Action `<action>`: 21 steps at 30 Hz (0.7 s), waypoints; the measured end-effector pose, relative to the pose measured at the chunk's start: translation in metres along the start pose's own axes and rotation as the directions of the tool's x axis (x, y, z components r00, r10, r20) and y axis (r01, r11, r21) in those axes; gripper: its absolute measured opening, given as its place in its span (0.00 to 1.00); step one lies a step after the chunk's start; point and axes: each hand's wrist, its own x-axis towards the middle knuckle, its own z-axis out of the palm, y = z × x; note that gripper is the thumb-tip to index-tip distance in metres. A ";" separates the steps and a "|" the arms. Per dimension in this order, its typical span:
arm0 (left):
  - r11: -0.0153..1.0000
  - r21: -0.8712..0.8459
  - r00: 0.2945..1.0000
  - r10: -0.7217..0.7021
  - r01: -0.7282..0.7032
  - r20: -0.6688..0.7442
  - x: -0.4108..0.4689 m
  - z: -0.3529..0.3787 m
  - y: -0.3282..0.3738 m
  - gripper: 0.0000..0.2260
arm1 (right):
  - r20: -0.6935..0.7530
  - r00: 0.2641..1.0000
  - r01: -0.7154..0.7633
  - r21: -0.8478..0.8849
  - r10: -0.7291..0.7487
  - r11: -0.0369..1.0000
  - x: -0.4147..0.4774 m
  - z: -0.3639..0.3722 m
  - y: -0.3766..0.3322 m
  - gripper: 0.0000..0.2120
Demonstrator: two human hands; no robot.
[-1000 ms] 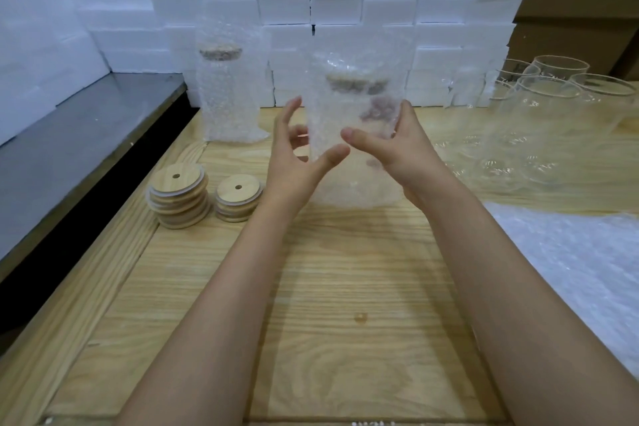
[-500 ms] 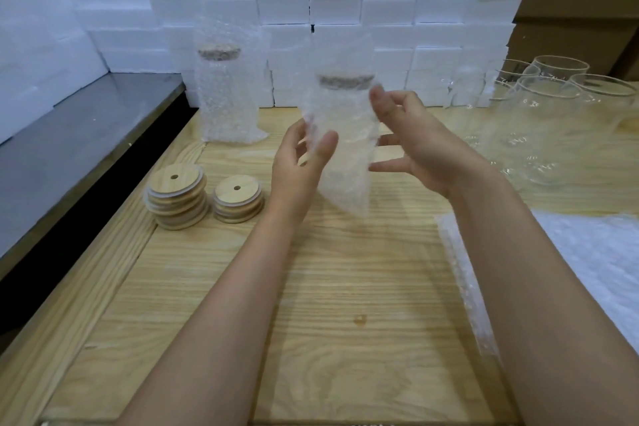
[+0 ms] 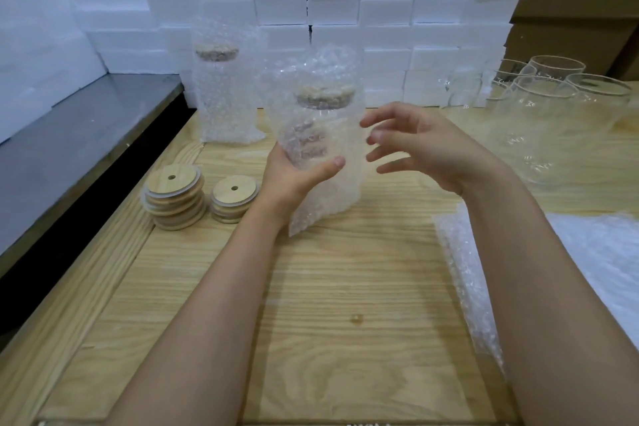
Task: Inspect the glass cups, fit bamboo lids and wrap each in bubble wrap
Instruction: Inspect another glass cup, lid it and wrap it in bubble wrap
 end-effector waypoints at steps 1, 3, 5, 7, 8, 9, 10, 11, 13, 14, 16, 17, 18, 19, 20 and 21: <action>1.000 -0.007 1.000 0.004 -0.004 0.023 0.000 -0.002 0.000 0.32 | -0.050 0.999 -0.009 -0.099 0.004 0.995 0.002 0.001 0.004 0.14; 1.000 -0.016 0.997 0.013 -0.012 0.072 -0.001 -0.003 0.000 0.32 | -0.021 0.998 -0.069 -0.184 0.066 0.981 0.005 0.004 0.014 0.35; 0.999 -0.040 0.993 0.006 -0.001 0.122 -0.001 -0.004 0.000 0.30 | 0.089 0.991 -0.088 -0.156 0.103 0.984 0.006 0.012 0.023 0.52; 0.996 -0.085 0.982 -0.007 0.024 0.189 -0.001 -0.006 -0.001 0.24 | 0.176 0.983 -0.038 -0.070 0.050 0.997 0.008 0.022 0.033 0.54; 0.994 -0.099 0.974 -0.011 0.035 0.225 0.000 -0.008 -0.003 0.19 | 0.201 0.980 -0.006 -0.027 0.011 1.000 0.009 0.026 0.037 0.52; 0.994 -0.097 0.967 -0.017 0.043 0.254 0.000 -0.010 -0.005 0.14 | 0.217 0.976 0.016 0.007 -0.017 1.000 0.011 0.031 0.040 0.49; 0.994 -0.093 0.962 -0.024 0.051 0.271 0.000 -0.011 -0.006 0.09 | 0.219 0.975 0.032 0.031 -0.038 0.999 0.012 0.035 0.043 0.48; 0.993 -0.096 0.964 -0.036 0.064 0.265 -0.001 -0.012 -0.007 0.07 | 0.203 0.978 0.048 0.044 -0.056 0.998 0.013 0.038 0.045 0.47; 0.988 -0.116 0.977 -0.078 0.102 0.196 -0.002 -0.012 -0.006 0.16 | 0.130 0.987 0.084 0.044 -0.089 0.995 0.014 0.043 0.046 0.44; 0.986 -0.124 0.984 -0.091 0.111 0.152 -0.002 -0.012 -0.007 0.21 | 0.087 0.991 0.099 0.040 -0.103 0.994 0.015 0.045 0.046 0.43; 0.991 -0.119 0.990 -0.047 0.063 0.129 0.000 -0.012 -0.009 0.22 | -0.002 0.994 0.105 0.011 -0.105 0.994 0.016 0.049 0.046 0.42; 0.994 -0.104 0.992 -0.016 0.029 0.127 -0.001 -0.011 -0.008 0.23 | -0.052 0.994 0.098 -0.007 -0.098 0.995 0.017 0.052 0.047 0.42; 0.996 -0.089 0.993 0.013 -0.003 0.114 -0.002 -0.009 -0.007 0.25 | -0.109 0.990 0.087 -0.020 -0.088 0.996 0.019 0.055 0.047 0.42; 0.997 -0.071 0.995 0.036 -0.029 0.094 -0.003 -0.006 -0.006 0.29 | -0.167 0.983 0.077 -0.024 -0.080 0.997 0.021 0.058 0.047 0.42; 0.997 -0.055 0.997 0.052 -0.048 0.060 -0.005 -0.003 -0.006 0.34 | -0.223 0.972 0.071 -0.020 -0.074 0.997 0.024 0.060 0.047 0.43; 0.997 -0.015 0.997 0.075 -0.075 0.007 -0.008 0.000 -0.008 0.37 | -0.273 0.959 0.067 -0.018 -0.069 0.998 0.028 0.063 0.047 0.43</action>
